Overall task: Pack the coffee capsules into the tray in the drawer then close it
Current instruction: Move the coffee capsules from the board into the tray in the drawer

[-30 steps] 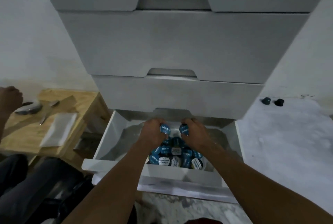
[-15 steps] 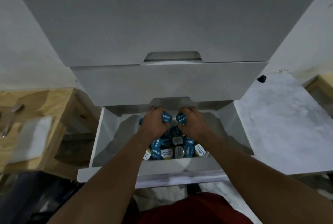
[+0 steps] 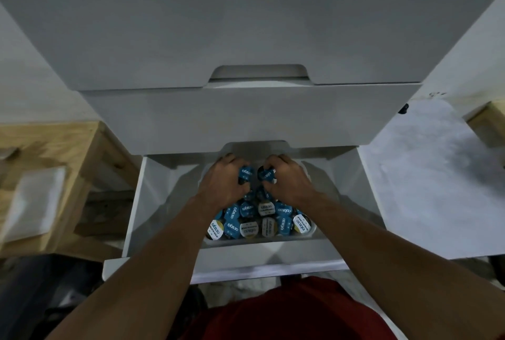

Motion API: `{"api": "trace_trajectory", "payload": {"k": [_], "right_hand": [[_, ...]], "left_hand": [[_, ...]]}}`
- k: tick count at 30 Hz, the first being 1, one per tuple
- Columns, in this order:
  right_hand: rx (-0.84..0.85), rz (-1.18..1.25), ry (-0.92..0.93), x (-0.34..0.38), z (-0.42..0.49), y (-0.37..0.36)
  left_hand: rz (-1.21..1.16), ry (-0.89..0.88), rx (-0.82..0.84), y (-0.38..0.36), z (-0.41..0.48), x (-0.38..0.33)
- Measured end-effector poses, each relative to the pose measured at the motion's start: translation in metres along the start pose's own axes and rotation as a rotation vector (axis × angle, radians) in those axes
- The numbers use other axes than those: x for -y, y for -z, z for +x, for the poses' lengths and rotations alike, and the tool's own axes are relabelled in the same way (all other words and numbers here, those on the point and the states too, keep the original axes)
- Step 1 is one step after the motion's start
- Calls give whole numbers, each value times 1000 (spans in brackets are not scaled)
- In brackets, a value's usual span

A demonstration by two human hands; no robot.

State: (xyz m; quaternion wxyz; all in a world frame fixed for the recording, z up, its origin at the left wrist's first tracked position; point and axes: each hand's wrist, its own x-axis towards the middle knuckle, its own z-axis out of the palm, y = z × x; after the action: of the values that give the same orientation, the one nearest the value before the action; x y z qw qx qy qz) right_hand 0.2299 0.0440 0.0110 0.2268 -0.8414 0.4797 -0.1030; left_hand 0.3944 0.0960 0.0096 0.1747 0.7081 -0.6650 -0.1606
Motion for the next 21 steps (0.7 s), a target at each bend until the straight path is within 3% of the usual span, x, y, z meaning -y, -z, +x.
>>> {"api": "trace_trajectory", "payload": {"k": [21], "right_hand": [[23,-143,-34,-3,7,-5]], "left_hand": [[151,35,60,-6,9,-1]]}}
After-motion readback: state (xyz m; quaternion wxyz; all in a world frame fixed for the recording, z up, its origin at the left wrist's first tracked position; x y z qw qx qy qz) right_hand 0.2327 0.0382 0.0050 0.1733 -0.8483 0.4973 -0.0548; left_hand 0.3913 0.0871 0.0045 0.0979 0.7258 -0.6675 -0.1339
